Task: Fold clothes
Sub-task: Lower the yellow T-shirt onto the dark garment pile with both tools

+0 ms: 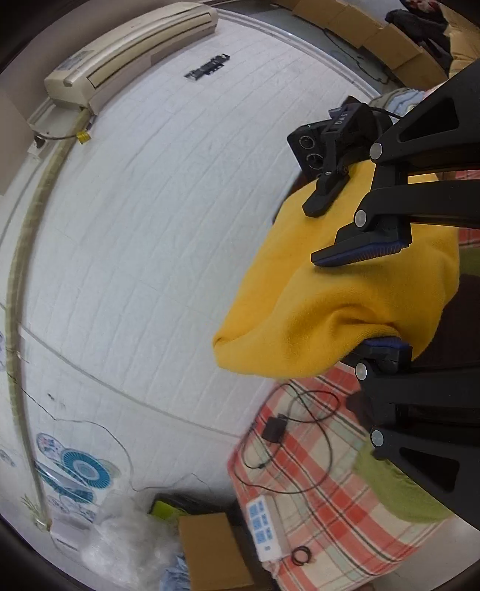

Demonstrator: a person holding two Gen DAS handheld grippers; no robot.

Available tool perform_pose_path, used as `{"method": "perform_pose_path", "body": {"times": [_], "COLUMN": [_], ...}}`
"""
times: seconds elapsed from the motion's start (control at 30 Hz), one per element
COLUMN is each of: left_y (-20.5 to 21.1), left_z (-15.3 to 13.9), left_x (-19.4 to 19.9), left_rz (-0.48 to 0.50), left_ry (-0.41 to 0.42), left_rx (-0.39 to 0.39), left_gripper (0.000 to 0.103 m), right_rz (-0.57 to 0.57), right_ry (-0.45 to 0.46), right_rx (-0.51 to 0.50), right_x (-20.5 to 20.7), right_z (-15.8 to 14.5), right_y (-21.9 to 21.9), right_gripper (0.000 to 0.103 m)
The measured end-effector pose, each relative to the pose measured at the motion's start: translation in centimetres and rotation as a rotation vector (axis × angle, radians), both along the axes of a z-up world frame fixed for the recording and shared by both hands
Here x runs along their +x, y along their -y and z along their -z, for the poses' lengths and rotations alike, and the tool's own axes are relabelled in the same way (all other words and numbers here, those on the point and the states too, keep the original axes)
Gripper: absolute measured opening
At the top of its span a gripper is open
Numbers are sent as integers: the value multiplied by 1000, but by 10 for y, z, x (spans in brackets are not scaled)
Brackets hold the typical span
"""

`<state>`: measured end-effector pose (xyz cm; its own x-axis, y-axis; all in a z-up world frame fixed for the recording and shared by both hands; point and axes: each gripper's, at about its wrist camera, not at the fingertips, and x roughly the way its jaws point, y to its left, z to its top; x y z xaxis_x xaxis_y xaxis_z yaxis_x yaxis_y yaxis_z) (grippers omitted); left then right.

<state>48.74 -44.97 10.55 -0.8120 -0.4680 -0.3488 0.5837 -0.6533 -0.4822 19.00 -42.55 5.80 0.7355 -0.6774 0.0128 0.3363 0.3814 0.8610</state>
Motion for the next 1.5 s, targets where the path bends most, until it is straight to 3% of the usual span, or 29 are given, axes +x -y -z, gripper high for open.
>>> {"method": "perform_pose_path", "body": {"times": [0.1,0.2,0.5,0.73,1.0,1.2,1.5], "left_y": [1,2,8,4,-6,-7,-13], "left_z": [38,55,57,52,35,50,51], "left_x": [8,13,12,-2,-20,-28,-37], "left_rz": [-10,-15,-23,-69,-142,-161,-162], "left_ry": [20,26,67,209,365,408,430], "left_rx": [84,120,122,25,-134,-169,-208], "left_gripper": [32,33,38,43,43,44,46], "right_rz": [-17,-29,-11,3,37,47,80], "right_ry": [1,3,-6,-24,-96,-105,-212], "right_rx": [79,121,159,176,117,160,151], "right_x": [7,10,9,9,10,10,7], "right_z": [35,53,63,76,55,77,67], "right_y": [-4,-12,-23,-29,-22,-20,-28], "right_gripper": [33,33,34,34,33,33,37]}}
